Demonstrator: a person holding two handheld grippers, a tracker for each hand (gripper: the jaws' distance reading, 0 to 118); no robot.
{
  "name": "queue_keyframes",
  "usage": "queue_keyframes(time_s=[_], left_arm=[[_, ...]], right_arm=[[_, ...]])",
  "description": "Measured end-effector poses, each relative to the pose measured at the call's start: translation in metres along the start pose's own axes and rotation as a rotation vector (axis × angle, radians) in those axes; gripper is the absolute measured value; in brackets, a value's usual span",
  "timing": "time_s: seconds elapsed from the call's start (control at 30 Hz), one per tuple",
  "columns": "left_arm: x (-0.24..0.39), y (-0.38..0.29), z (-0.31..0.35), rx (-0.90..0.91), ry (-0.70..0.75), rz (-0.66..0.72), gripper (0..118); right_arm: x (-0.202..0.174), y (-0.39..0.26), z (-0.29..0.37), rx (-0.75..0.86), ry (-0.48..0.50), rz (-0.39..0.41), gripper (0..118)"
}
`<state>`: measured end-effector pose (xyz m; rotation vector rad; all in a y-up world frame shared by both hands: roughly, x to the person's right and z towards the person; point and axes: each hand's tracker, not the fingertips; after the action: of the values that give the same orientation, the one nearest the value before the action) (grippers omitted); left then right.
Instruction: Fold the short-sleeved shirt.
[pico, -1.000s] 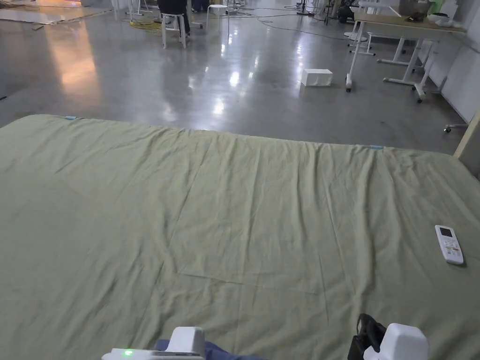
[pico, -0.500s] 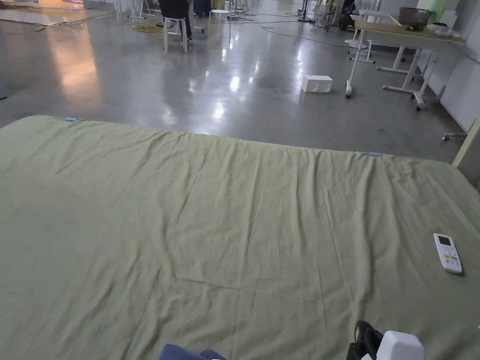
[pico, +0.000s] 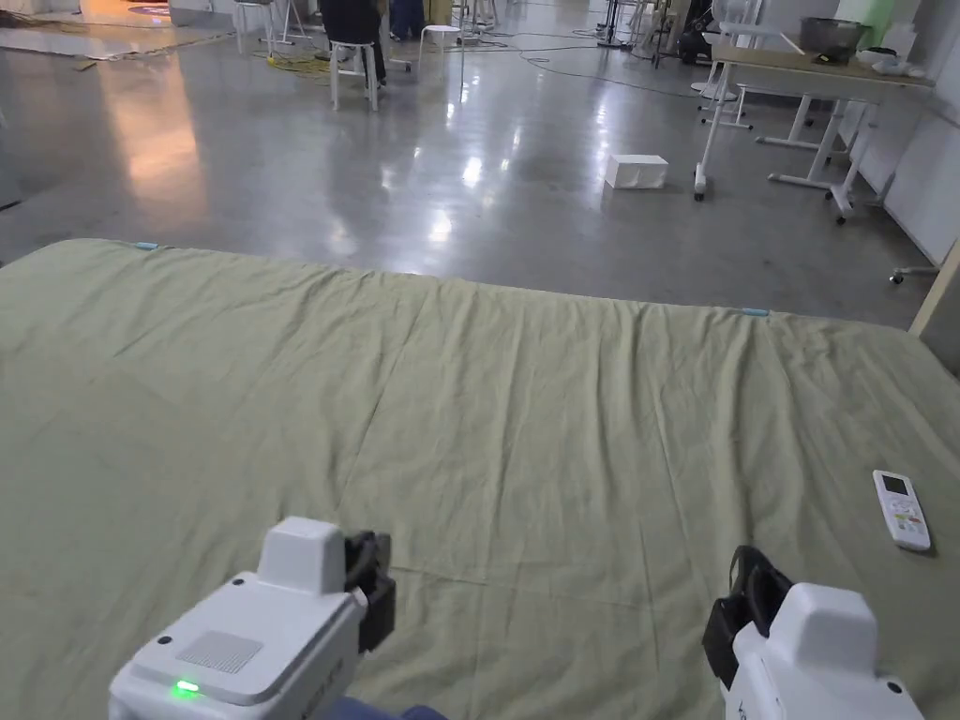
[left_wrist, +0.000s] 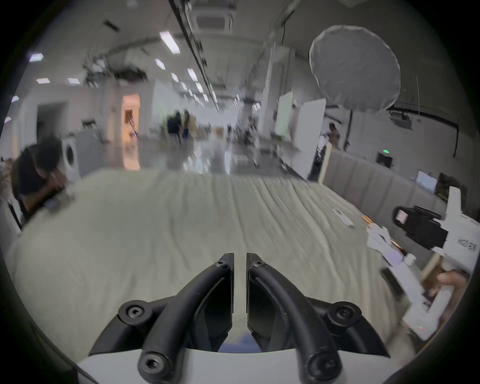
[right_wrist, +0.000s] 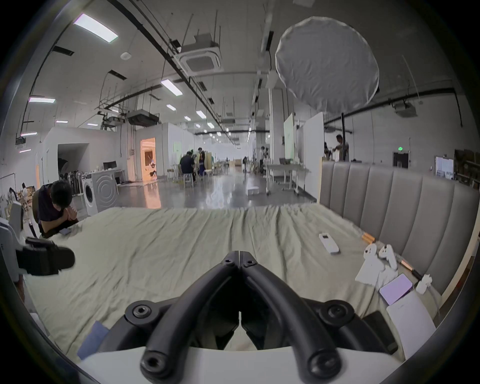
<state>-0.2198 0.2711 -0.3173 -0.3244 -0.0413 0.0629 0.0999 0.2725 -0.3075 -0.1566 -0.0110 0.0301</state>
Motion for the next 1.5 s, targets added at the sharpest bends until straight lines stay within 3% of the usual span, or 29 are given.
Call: queue_keyframes(time_s=[0.07, 0.17, 0.23, 0.63, 0.8, 0.97, 1.17, 1.3, 1.43, 1.5], left_arm=[[-0.006, 0.006, 0.001, 0.095, 0.071, -0.067, 7], [-0.015, 0.011, 0.001, 0.163, 0.143, -0.075, 7], [-0.021, 0.014, 0.003, 0.206, 0.202, -0.063, 7], [-0.057, 0.006, 0.012, 0.155, 0.235, -0.048, 7], [-0.072, -0.016, 0.02, 0.095, 0.243, -0.049, 7], [-0.084, -0.038, 0.027, 0.026, 0.249, -0.007, 7], [-0.093, -0.058, 0.036, -0.04, 0.232, -0.006, 7], [-0.098, -0.069, 0.043, -0.085, 0.213, 0.025, 7], [-0.1, -0.08, 0.046, -0.125, 0.185, 0.05, 7], [-0.099, -0.083, 0.048, -0.148, 0.163, 0.043, 7]], right_arm=[[-0.003, 0.009, -0.002, 0.042, -0.016, 0.012, 0], [-0.006, 0.019, -0.007, 0.095, -0.028, 0.045, 0], [-0.004, 0.021, -0.01, 0.097, -0.04, 0.027, 0], [0.008, 0.02, -0.02, 0.058, -0.055, 0.077, 0], [-0.007, -0.026, 0.001, -0.098, 0.031, 0.064, 0], [-0.058, -0.084, 0.028, -0.27, 0.18, 0.078, 0], [-0.117, -0.128, 0.045, -0.357, 0.367, 0.14, 0], [-0.137, -0.151, 0.039, -0.398, 0.337, 0.175, 0], [-0.126, -0.179, 0.023, -0.485, 0.237, 0.142, 0], [-0.123, -0.184, 0.021, -0.477, 0.25, 0.152, 0]])
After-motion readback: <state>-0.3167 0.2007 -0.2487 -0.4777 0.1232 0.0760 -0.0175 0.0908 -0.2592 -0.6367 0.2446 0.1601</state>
